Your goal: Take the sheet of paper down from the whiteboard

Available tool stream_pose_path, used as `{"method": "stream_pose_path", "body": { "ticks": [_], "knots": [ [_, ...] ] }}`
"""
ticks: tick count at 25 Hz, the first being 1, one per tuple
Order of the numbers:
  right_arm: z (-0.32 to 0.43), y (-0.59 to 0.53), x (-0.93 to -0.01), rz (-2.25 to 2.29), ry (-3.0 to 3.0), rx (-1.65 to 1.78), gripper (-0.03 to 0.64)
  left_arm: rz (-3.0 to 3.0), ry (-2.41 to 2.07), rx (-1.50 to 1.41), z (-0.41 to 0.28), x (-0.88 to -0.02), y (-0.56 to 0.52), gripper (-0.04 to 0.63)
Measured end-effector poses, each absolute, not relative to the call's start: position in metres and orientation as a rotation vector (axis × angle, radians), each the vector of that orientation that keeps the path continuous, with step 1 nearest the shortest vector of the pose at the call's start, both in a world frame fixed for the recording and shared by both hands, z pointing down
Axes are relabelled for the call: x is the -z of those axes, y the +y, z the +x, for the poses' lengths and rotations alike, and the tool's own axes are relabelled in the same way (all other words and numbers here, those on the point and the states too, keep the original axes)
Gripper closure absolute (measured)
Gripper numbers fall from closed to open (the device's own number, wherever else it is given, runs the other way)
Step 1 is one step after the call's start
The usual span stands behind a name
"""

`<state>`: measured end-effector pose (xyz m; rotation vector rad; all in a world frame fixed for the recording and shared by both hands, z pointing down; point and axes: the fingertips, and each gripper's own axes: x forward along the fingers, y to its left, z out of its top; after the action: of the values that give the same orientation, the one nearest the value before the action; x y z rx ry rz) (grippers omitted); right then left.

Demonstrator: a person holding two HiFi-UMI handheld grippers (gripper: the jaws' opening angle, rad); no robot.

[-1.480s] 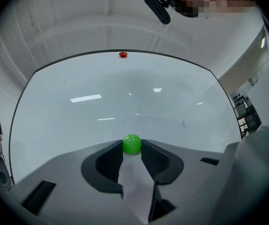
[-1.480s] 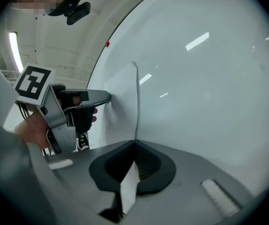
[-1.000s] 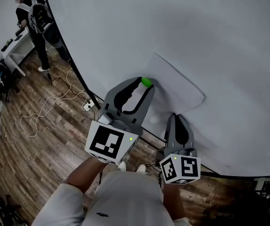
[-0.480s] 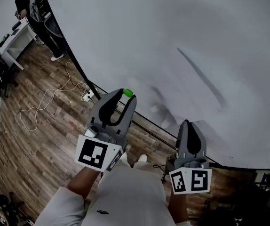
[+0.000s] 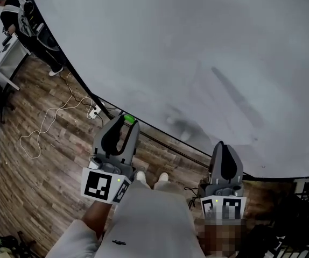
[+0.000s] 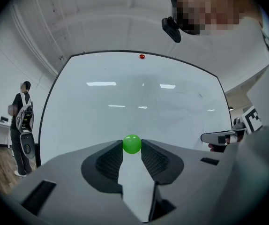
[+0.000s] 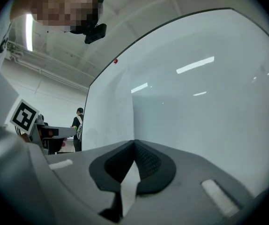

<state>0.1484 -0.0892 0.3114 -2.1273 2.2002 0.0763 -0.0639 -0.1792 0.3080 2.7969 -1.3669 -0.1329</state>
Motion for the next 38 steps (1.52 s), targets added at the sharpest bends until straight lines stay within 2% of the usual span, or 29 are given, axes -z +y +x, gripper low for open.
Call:
{"method": "stream_pose_path", "body": {
  "ticks": [8,38],
  "knots": [
    [0.164,-0.081,-0.327,-2.188,2.187,-0.138,0.606,2.792,-1.384,0.095,-0.082,-0.322,-0.17,0.469],
    [0.157,-0.111,-0.348,-2.163,2.229,-0.112,0.606,2.777,-1.364,0.058,-0.077,-0.342,-0.174,0.468]
  ]
}}
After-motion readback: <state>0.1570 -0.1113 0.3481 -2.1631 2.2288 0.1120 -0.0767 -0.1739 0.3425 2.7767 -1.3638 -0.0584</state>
